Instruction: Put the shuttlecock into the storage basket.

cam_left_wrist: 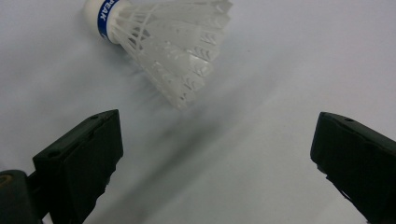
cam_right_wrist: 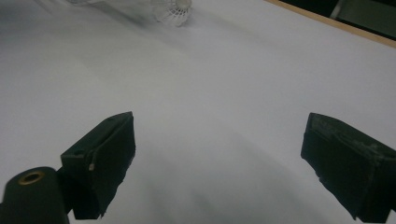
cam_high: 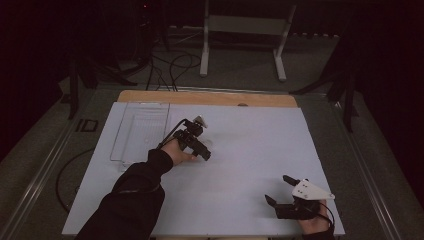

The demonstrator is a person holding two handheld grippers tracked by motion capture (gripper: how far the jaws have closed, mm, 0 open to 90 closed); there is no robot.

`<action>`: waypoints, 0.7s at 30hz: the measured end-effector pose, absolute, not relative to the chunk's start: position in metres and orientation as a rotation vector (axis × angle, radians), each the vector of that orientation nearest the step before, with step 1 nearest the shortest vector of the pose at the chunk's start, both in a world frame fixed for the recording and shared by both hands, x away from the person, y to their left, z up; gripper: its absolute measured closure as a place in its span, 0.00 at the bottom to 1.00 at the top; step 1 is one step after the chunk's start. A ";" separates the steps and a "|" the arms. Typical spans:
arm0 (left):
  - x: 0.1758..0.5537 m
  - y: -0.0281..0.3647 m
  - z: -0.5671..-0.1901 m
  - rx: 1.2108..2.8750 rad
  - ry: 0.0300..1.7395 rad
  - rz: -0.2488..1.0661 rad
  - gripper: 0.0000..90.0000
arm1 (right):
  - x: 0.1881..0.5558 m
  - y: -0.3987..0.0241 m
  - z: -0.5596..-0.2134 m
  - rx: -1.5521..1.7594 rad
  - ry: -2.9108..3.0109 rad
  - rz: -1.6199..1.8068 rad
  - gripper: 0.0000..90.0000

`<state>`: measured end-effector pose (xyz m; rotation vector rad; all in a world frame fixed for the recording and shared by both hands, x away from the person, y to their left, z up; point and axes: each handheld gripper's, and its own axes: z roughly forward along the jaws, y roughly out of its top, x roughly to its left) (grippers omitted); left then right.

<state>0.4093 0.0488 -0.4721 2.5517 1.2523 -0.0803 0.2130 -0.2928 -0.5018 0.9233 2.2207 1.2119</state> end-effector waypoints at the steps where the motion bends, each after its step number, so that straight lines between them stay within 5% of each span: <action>1: 0.410 0.048 -0.473 2.560 1.255 -0.071 0.03 | 0.213 -0.293 -0.502 0.925 2.223 1.212 0.11; 8: 0.417 0.048 -0.477 2.545 1.296 -0.073 0.03 | 0.213 -0.292 -0.502 0.925 2.231 1.206 0.11; 21: 0.426 0.047 -0.490 2.511 1.370 -0.056 0.33 | 0.213 -0.292 -0.503 0.920 2.239 1.211 0.11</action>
